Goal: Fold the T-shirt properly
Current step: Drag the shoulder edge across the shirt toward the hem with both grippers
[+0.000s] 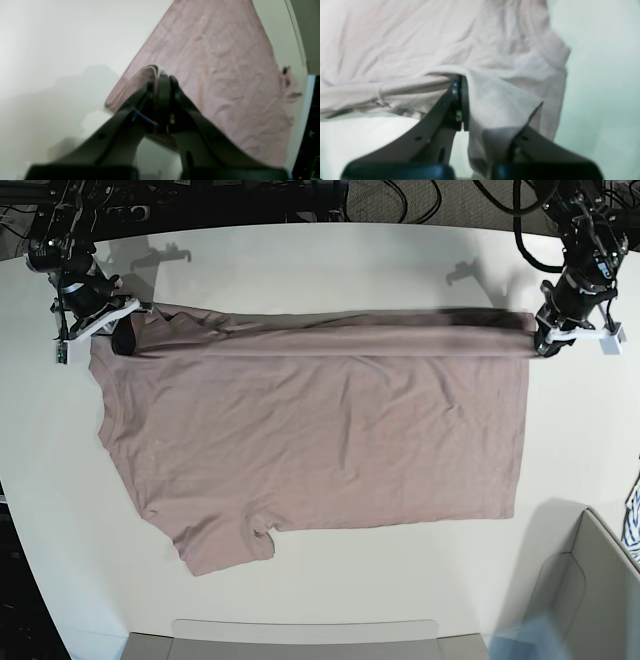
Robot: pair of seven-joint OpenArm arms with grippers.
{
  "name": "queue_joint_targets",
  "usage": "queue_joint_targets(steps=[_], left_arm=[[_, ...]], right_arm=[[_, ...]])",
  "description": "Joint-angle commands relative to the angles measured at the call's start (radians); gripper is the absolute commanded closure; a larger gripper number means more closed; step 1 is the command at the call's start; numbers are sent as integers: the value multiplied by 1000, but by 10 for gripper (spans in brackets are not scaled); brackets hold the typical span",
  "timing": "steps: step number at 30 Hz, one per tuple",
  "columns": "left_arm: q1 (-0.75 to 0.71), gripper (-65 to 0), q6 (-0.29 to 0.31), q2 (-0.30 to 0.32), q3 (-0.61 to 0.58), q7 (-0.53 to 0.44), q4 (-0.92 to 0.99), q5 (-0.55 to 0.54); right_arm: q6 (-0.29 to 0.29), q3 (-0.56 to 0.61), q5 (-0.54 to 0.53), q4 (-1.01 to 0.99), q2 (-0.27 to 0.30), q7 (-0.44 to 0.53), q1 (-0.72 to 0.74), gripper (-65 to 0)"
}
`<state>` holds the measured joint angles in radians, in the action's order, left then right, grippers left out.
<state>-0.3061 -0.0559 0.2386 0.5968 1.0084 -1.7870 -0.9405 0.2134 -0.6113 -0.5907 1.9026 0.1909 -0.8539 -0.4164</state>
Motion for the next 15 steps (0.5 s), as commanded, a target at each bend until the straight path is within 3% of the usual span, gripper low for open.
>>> queue_joint_targets(steps=[1, 6, 15], left_arm=[[20, 0, -12, 20, 1, -16, -1, -10], [101, 0, -26, 75, -45, -16, 115, -10], [233, 0, -26, 124, -94, -18, 276, -10]], right_arm=[[2, -3, 8, 13, 14, 5, 27, 0], [2, 23, 90, 2, 17, -71, 127, 0], [2, 163, 245, -143, 34, -69, 276, 0]])
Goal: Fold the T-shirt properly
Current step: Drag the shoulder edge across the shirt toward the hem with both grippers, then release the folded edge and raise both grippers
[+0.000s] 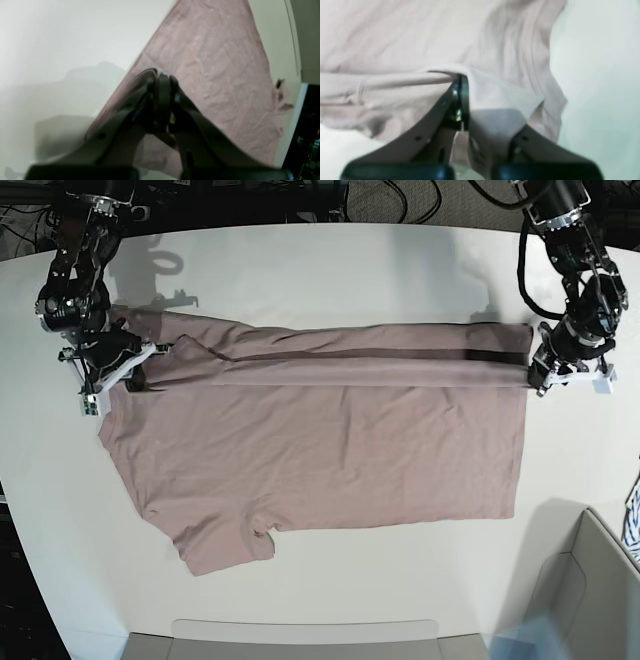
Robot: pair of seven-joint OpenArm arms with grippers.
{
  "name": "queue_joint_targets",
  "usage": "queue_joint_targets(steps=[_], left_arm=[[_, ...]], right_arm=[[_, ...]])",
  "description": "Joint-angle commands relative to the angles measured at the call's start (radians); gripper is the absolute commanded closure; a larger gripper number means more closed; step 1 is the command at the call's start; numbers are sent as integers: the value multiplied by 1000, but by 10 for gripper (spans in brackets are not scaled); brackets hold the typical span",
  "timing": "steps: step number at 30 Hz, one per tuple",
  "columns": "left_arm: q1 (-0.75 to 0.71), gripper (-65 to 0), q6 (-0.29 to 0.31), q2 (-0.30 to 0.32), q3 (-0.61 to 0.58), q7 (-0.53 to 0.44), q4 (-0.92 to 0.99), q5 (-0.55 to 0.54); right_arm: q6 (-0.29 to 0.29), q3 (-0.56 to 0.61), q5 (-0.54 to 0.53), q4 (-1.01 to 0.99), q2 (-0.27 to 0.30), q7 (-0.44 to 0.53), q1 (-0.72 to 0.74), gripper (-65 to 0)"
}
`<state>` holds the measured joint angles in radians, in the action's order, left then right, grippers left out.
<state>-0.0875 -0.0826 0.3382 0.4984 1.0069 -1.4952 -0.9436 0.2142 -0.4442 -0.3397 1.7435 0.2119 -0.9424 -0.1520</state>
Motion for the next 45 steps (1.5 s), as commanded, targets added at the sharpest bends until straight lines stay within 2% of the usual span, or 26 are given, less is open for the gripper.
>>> queue_joint_targets(steps=[1, 6, 9, 13, 21, 22, 24, 27, 29, 31, 35, 38, 40, 41, 43, 45], left_arm=[[25, 0, 1, 31, 0, -16, -3, -7], [71, 0, -3, 54, -54, -21, 31, 2], [99, 0, -36, 52, -76, -23, 31, 54], [142, 0, -35, 49, -103, -21, 55, 125], [185, 0, -33, 52, -108, -16, 138, 134], [183, -20, -33, 54, -108, -16, 130, 134], [182, -90, -36, 54, -108, -16, 106, 134], [156, -155, -36, 54, -99, -16, 58, 134], [142, -157, -39, 55, -97, -18, 18, 133], [140, -157, -41, 55, -94, -23, -25, 134], [91, -144, -36, 49, -53, -18, -114, 128], [35, -75, -32, 46, -65, -18, -189, 127], [-10, -5, -32, 46, -113, -18, -223, 128], [-28, 0, -32, 46, -148, -23, -229, 133], [-50, 0, -32, 51, -218, -26, -213, 136], [-54, 0, -32, 52, -280, -27, -173, 136]], right_arm=[[1, 3, 0, 3, 13, 20, 25, 0], [1, 20, 29, -43, 13, 20, 91, 0], [1, 22, 46, -80, 13, 20, 133, 0], [1, 22, 50, -153, 13, 21, 185, 0], [1, 22, 52, -224, 13, 21, 230, 0], [1, 22, 52, -222, 13, 21, 228, -20], [1, 22, 52, -219, 13, 20, 225, -103], [1, 17, 50, -164, 14, 20, 205, -214], [1, 17, 46, -101, 14, 20, 182, -271], [1, 15, 46, -29, 10, 20, 171, -301], [1, 14, 46, 97, 7, 16, 124, -303], [1, 14, 46, 168, -9, 16, 53, -303], [1, 0, 47, 183, -27, 16, 7, -302], [1, -17, 46, 178, -36, 16, -11, -299], [1, -40, 46, 144, -52, 20, -34, -262], [1, -48, 46, 102, -53, 20, -39, -184]])
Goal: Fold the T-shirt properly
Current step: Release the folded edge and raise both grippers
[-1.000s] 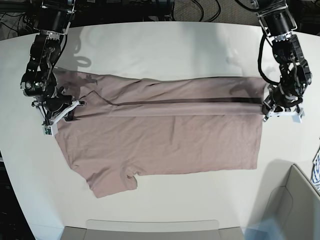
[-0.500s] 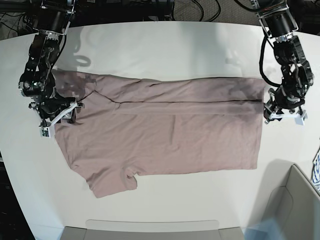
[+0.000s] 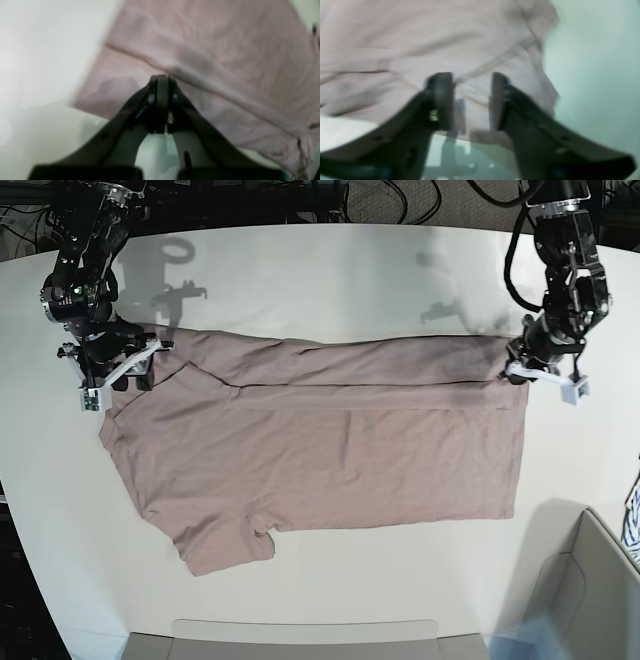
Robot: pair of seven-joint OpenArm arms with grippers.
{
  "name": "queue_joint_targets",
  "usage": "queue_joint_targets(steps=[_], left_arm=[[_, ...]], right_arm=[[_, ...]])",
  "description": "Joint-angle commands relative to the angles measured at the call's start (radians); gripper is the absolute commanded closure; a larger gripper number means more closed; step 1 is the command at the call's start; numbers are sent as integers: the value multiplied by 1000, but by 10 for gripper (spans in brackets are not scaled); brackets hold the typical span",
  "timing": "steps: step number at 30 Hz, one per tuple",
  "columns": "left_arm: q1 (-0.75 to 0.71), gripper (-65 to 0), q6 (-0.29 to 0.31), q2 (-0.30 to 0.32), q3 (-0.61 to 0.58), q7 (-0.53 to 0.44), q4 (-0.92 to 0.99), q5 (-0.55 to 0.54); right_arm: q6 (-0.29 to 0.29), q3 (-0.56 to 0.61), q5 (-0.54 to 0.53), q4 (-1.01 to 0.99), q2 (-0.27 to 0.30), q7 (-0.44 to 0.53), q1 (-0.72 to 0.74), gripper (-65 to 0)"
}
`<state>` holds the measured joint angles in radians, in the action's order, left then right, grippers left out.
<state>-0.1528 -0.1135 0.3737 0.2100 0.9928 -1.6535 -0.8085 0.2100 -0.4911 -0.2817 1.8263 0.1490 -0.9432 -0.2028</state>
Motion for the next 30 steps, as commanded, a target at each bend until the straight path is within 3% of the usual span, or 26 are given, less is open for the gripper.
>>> queue_joint_targets(steps=[1, 4, 11, 14, 20, 22, 25, 30], left_arm=[[12, 0, -1, 18, -14, -15, 9, 1], [14, 0, -1, 18, -33, -35, 54, 1], [28, 0, -1, 21, -62, -36, 184, 1], [37, 0, -1, 66, -120, -18, 233, 1], [-83, 0, 2, 124, -137, -78, 286, 1], [-129, 0, 33, 138, -139, -85, 286, 1], [-193, 0, 130, 150, -134, -87, 290, 1], [-287, 0, 197, 146, -126, -91, 284, 65]], right_arm=[[6, -7, -11, -6, 10, 22, 12, -130], [6, -25, -8, -66, 13, 22, 19, 0], [6, -11, -6, -253, 59, 19, 67, 0], [6, -10, -6, -291, 80, 19, 58, 0], [6, -10, -6, -284, 85, 19, -10, 0], [6, -11, -6, -276, 88, 19, -36, 0], [22, -11, -8, -245, 102, 19, -80, 0], [161, -45, -8, -219, 99, 17, -133, 0]])
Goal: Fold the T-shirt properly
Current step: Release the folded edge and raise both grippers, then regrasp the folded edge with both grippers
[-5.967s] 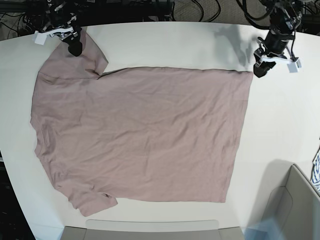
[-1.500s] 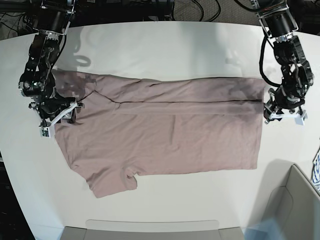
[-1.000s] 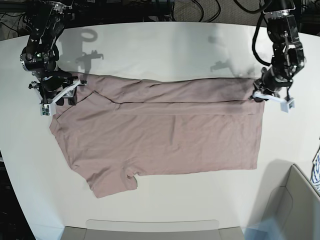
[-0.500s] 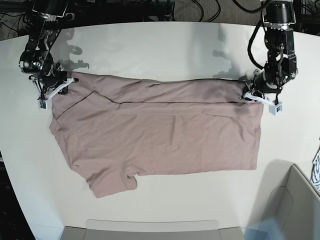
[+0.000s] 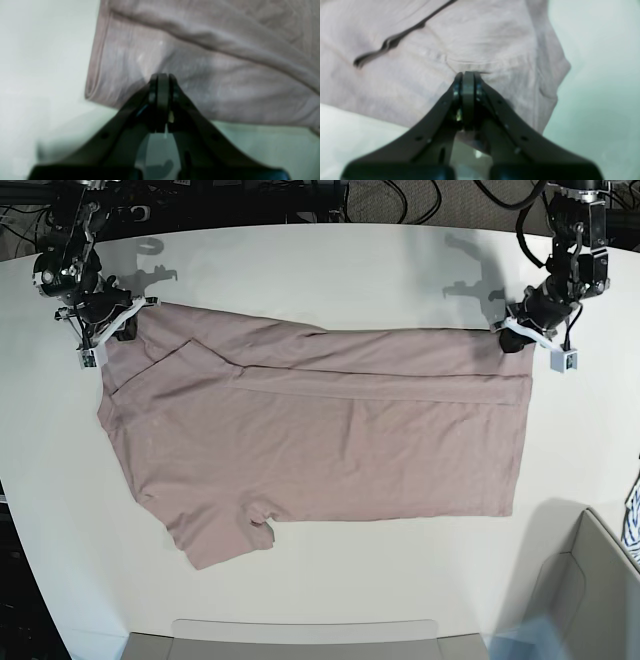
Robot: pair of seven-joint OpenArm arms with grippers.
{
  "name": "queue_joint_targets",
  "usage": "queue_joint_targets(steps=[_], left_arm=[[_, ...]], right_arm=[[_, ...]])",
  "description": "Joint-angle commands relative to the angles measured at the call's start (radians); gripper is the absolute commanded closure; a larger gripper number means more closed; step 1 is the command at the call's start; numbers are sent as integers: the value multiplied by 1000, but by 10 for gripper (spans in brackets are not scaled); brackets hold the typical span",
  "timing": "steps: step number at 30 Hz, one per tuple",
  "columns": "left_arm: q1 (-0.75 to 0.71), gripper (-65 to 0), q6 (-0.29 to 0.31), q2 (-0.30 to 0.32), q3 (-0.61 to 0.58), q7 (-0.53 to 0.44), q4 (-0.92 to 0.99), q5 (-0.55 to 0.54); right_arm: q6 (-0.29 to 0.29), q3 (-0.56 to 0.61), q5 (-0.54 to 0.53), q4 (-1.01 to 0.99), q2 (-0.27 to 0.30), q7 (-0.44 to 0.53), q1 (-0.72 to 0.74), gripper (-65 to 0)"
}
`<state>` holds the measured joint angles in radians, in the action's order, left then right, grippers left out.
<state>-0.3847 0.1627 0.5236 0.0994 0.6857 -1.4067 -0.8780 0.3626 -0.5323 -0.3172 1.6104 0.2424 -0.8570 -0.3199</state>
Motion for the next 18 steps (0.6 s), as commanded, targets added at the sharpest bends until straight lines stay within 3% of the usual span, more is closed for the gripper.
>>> queue_joint_targets(steps=[1, 9, 16, 18], left_arm=[[-75, 0, -73, -7, -20, 202, 37, 153], [-245, 0, -56, -7, -17, 47, 37, 197], [-296, 0, -56, -7, -13, 7, -12, 191], [-325, 0, -56, -12, 43, -5, -84, 191]], right_arm=[[14, -13, 28, -3, 5, -69, -23, 0], [20, -30, 30, -3, 21, -69, -107, 0], [20, -32, 30, -3, 36, -69, -115, 0], [20, -32, 30, -3, 36, -67, -114, 0]])
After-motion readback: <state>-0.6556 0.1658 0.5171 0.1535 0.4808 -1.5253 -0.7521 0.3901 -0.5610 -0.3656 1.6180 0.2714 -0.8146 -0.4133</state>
